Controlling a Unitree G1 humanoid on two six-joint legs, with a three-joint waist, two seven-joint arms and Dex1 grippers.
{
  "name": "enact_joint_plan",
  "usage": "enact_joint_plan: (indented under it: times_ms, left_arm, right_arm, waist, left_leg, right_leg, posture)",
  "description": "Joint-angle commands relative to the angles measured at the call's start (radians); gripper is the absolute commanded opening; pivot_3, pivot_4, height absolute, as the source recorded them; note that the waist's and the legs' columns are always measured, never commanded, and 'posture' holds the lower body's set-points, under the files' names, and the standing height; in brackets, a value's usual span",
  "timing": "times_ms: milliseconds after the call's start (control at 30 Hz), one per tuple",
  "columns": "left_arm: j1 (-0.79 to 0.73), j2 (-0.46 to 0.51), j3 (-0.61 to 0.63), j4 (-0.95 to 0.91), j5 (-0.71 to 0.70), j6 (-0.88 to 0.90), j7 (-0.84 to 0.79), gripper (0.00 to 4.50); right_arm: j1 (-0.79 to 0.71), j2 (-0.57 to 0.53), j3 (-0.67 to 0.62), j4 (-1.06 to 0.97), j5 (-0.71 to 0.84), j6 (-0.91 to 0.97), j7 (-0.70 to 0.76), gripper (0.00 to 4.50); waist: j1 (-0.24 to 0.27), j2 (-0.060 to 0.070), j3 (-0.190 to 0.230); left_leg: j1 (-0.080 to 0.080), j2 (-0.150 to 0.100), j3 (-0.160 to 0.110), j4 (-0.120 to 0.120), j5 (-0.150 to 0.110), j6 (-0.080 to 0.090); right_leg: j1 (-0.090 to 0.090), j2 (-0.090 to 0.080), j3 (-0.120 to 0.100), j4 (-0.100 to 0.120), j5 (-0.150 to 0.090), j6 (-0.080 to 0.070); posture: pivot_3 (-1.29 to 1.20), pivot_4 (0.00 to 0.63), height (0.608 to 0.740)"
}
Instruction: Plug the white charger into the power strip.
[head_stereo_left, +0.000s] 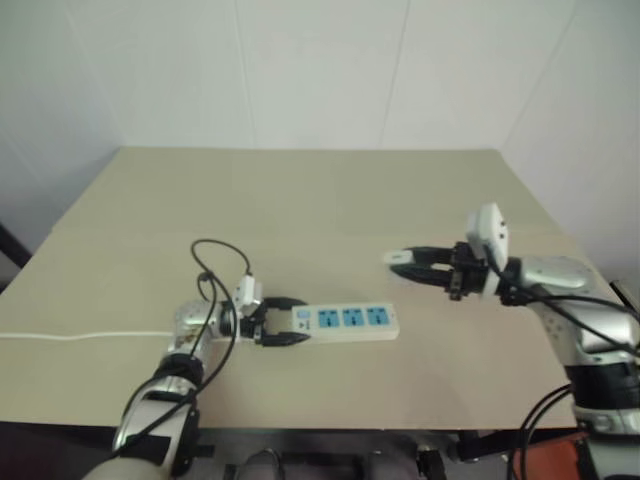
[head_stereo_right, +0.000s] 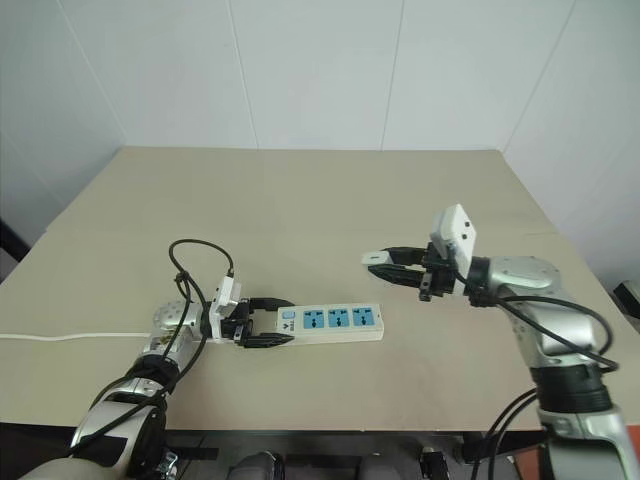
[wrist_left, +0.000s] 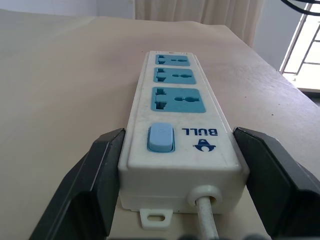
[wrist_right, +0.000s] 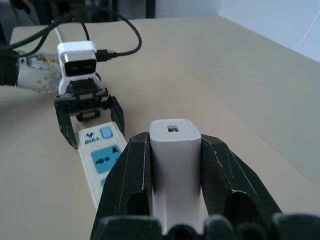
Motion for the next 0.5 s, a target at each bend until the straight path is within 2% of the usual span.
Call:
enact_joint_plan:
  times_ms: [33, 167, 367, 500]
  left_arm:
    - [0.018, 0.005, -0.007, -0.019, 0.013, -0.01, 0.028, 3.22]
    - [0.027, -0.003, -0.009, -0.032, 0.012, -0.014, 0.047, 3.22]
    - [0.057, -0.013, -0.014, -0.066, 0.007, -0.006, 0.055, 3.22]
    - [0.055, -0.003, -0.017, -0.079, 0.008, 0.008, 0.051, 3.22]
  right_arm:
    - [-0.051, 0.084, 0.005, 0.126, 0.017, -0.061, 0.048, 1.1]
    - [-0.102, 0.165, 0.027, 0.261, -0.041, -0.139, 0.059, 1.1]
    - [-0.11, 0.238, 0.013, 0.372, 0.003, -0.211, 0.221, 1.1]
    - [-0.134, 0.291, -0.013, 0.442, 0.03, -0.236, 0.278, 1.1]
  waist:
    - [0.001, 0.0, 0.0]
    - [0.003, 0.0, 0.0]
    - [0.004, 0.001, 0.0]
    - [0.003, 0.001, 0.0]
  left_leg:
    - [0.0, 0.0, 0.0, 0.0, 0.0, 0.0]
    - [0.0, 0.0, 0.0, 0.0, 0.0, 0.0]
    - [0.0, 0.0, 0.0, 0.0, 0.0, 0.0]
    - [0.001, 0.0, 0.0, 0.0, 0.0, 0.0]
  right_leg:
    - [0.0, 0.0, 0.0, 0.0, 0.0, 0.0]
    - [0.0, 0.0, 0.0, 0.001, 0.0, 0.0]
    - [0.0, 0.0, 0.0, 0.001, 0.0, 0.0]
    - [0.0, 0.0, 0.0, 0.001, 0.0, 0.0]
  posture:
    - [0.0, 0.15, 0.74]
    - [0.0, 0.15, 0.74]
    - [0.0, 0.15, 0.74]
    - [0.0, 0.15, 0.74]
